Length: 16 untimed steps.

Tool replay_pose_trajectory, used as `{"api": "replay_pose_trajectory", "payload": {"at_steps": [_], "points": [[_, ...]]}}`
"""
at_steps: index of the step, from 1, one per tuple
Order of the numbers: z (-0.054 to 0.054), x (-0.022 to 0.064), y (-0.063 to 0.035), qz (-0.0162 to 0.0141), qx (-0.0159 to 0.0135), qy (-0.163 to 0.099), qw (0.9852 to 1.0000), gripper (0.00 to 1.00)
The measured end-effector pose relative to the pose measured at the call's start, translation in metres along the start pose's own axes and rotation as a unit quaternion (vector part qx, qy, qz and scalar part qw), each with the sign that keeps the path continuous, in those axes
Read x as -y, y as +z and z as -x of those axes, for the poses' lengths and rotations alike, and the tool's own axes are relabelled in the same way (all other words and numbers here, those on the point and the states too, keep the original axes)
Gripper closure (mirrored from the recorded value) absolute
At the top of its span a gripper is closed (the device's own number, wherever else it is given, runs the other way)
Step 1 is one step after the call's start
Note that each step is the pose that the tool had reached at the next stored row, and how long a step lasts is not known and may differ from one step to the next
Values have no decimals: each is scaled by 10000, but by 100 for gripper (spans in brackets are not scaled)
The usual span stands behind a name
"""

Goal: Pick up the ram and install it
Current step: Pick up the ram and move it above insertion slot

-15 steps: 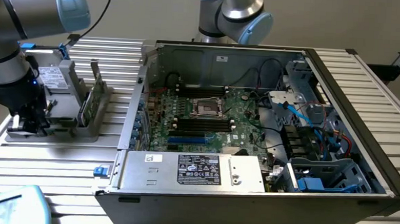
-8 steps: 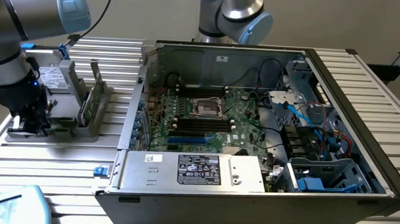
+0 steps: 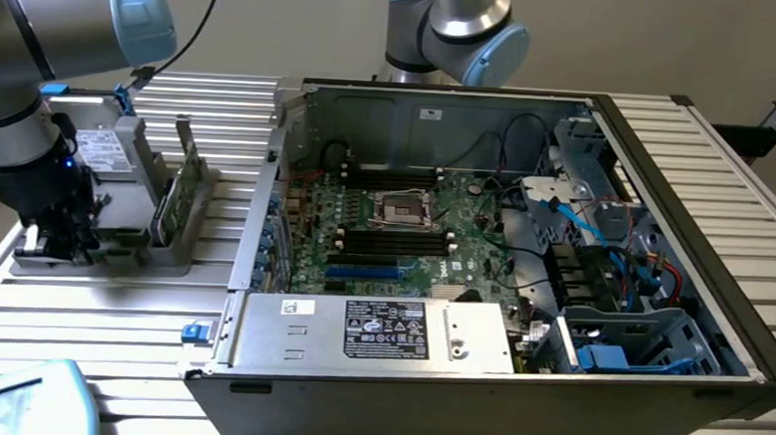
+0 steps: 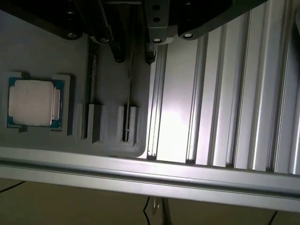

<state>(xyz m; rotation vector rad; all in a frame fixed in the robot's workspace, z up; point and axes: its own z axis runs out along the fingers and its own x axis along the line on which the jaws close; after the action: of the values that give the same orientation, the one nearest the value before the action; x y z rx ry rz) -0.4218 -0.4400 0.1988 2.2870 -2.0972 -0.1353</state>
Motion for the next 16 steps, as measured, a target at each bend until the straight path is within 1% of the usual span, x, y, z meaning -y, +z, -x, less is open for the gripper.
{"api": "replay_pose_trajectory", "payload": {"at_steps": [6, 12, 16], "points": [[20, -8, 13, -2, 6, 87, 10000, 69], [34, -16, 32, -7, 20, 181, 9998, 69], [34, -16, 32, -7, 21, 186, 9998, 69]]}}
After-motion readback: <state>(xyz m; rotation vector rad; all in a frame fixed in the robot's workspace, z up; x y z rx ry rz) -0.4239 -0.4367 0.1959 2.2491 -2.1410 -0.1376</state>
